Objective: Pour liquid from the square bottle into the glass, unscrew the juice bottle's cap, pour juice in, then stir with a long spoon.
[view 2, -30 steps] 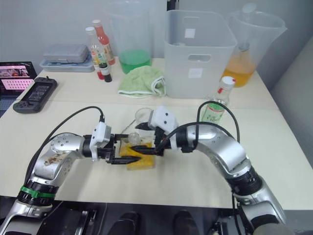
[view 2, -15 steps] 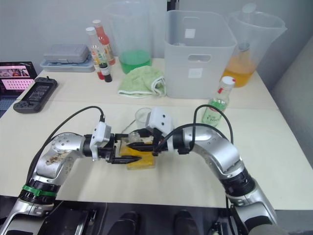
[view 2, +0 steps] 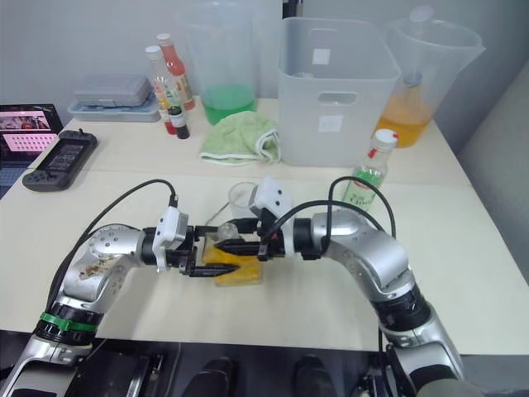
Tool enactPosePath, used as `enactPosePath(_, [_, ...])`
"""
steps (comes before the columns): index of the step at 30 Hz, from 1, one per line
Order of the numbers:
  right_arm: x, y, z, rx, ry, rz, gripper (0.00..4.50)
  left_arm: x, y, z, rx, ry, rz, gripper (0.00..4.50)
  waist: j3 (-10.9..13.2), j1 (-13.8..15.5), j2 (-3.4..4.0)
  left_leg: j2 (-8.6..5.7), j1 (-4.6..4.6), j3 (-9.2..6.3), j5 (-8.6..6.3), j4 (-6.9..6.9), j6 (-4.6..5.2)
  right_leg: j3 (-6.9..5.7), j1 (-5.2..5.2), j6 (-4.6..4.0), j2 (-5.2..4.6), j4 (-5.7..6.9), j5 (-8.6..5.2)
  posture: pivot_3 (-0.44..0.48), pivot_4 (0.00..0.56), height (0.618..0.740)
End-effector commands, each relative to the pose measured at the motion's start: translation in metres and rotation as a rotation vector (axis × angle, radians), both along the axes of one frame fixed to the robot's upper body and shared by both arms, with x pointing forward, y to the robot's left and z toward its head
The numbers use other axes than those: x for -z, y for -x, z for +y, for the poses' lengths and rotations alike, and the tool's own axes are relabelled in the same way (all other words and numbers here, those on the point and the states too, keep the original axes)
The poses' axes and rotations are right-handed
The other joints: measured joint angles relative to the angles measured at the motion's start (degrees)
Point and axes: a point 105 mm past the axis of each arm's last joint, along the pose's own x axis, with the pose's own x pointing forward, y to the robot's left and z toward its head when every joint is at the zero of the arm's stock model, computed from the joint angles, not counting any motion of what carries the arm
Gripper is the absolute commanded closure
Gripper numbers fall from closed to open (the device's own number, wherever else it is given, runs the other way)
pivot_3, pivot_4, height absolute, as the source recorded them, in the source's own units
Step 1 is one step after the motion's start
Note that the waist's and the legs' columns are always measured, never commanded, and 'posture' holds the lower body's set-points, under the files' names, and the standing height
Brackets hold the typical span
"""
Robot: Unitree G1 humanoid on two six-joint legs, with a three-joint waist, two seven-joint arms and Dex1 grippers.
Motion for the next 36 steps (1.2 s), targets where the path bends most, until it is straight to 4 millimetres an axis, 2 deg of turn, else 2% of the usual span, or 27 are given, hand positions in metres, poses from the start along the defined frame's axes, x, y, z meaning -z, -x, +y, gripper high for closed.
enactPosePath(1, [-0.025,0.007,0.004,-0.052,-0.021,-0.168,3.37,0.008,0.002,-0.004,0.005,-0.040,-0.012,1.70,0.00,-0.01,0.00,0.00,0.00,0.00,0.00,0.00,0.00,0.00,0.00,0.00,0.00,0.00,0.00,0.000,0.150,0.740])
enactPosePath(5, [-0.026,0.007,0.004,-0.061,0.005,-0.244,3.37,0.008,0.002,-0.004,0.006,-0.039,-0.008,1.70,0.00,-0.03,0.00,0.00,0.00,0.00,0.00,0.00,0.00,0.00,0.00,0.00,0.00,0.00,0.00,0.000,0.150,0.740])
enactPosePath(15, [-0.028,0.008,0.005,-0.070,-0.018,-0.188,3.37,0.011,0.003,-0.006,0.009,-0.046,-0.014,1.70,0.00,-0.07,0.01,0.00,0.00,0.00,0.00,0.00,0.00,0.00,0.00,0.00,0.00,0.00,0.00,0.000,0.150,0.740])
enactPosePath(17, [-0.030,0.009,0.005,-0.070,-0.026,-0.196,2.34,0.011,0.003,-0.005,0.007,-0.046,-0.015,1.70,0.00,-0.09,0.01,0.00,0.00,0.00,0.00,0.00,0.00,0.00,0.00,0.00,0.00,0.01,0.00,0.000,0.150,0.740])
enactPosePath(19, [-0.032,0.008,0.005,-0.069,-0.032,-0.220,1.75,0.011,0.002,-0.005,0.006,-0.046,-0.014,1.70,-0.02,-0.06,0.05,0.00,0.02,0.00,0.00,0.00,0.00,0.00,0.00,0.00,0.00,0.00,0.00,0.000,0.150,0.740])
enactPosePath(26, [-0.034,0.010,0.006,-0.079,-0.037,-0.254,1.71,0.011,0.002,-0.005,0.007,-0.045,-0.014,1.70,-0.02,-0.01,0.05,0.00,0.05,-0.01,0.00,0.00,0.00,-0.01,0.06,0.01,0.00,-0.02,0.00,0.000,0.150,0.740])
enactPosePath(36, [-0.022,0.007,0.005,-0.051,-0.005,-0.180,1.71,0.010,0.003,-0.005,0.004,-0.040,-0.012,1.70,-0.02,0.00,0.05,0.00,0.05,-0.01,0.00,0.00,0.00,-0.01,0.06,0.01,0.00,-0.03,0.00,0.000,0.150,0.740])
